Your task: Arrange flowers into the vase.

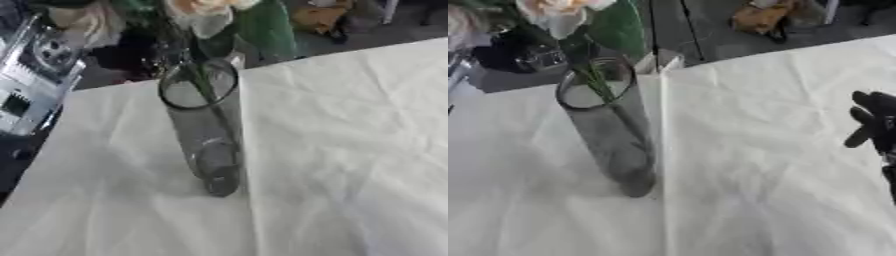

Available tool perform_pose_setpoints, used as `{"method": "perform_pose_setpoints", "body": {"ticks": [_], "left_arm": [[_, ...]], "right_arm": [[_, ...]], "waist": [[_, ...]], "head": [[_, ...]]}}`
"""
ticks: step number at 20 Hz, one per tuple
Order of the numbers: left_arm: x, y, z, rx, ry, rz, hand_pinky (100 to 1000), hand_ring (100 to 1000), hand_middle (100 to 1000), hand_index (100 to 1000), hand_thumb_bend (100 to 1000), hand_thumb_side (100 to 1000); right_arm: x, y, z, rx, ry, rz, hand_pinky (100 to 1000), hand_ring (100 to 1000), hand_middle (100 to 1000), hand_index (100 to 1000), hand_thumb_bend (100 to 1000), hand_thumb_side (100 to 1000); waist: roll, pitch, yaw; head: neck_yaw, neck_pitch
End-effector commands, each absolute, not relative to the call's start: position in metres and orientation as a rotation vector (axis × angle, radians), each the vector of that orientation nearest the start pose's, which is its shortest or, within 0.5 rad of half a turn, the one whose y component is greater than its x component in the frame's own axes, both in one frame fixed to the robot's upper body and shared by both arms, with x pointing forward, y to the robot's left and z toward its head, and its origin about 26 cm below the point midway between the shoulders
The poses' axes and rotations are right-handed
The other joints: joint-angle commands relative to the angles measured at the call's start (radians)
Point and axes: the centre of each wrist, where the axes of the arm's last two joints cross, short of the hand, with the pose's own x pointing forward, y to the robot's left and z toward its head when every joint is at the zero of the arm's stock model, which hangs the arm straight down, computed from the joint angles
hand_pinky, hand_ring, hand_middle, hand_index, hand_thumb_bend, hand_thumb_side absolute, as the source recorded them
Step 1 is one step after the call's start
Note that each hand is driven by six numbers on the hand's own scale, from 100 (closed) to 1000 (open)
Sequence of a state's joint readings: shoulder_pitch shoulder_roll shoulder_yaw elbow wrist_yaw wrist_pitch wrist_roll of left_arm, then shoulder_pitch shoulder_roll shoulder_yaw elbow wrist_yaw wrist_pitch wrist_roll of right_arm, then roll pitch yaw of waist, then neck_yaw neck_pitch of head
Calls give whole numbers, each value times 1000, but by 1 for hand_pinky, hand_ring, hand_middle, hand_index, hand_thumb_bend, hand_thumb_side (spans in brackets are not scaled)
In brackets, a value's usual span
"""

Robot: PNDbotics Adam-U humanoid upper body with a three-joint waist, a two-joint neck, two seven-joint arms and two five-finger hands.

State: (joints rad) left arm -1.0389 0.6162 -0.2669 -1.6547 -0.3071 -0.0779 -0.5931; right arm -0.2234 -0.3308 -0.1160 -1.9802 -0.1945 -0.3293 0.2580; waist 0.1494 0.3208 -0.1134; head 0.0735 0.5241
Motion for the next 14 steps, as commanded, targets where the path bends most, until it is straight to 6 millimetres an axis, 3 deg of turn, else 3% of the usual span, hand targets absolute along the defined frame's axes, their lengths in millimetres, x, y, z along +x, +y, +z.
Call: {"method": "perform_pose_setpoints", "body": {"ticks": [1, 7, 11, 14], "left_arm": [[358, 210, 385, -847, 2631, 2160, 917, 908, 899, 1000, 437, 1000], [359, 214, 383, -866, 2619, 2177, 921, 909, 901, 1000, 456, 1000], [359, 216, 384, -852, 2590, 2233, 932, 915, 908, 1000, 714, 1000], [361, 218, 384, -797, 2600, 2296, 937, 918, 915, 1000, 754, 1000]], "right_arm": [[290, -298, 193, 40, -2509, 548, 1000, 1000, 505, 918, 100, 1000], [290, -299, 193, 39, -2510, 545, 1000, 1000, 504, 918, 100, 1000], [290, -299, 192, 40, -2508, 545, 1000, 1000, 504, 918, 100, 1000], [290, -299, 192, 43, -2507, 545, 1000, 1000, 504, 918, 100, 1000]], "waist": [[4, -37, 5], [2, -38, 10], [2, -41, 10], [3, -43, 7]], "head": [[3, 6], [4, 7], [6, 9], [9, 7]]}}
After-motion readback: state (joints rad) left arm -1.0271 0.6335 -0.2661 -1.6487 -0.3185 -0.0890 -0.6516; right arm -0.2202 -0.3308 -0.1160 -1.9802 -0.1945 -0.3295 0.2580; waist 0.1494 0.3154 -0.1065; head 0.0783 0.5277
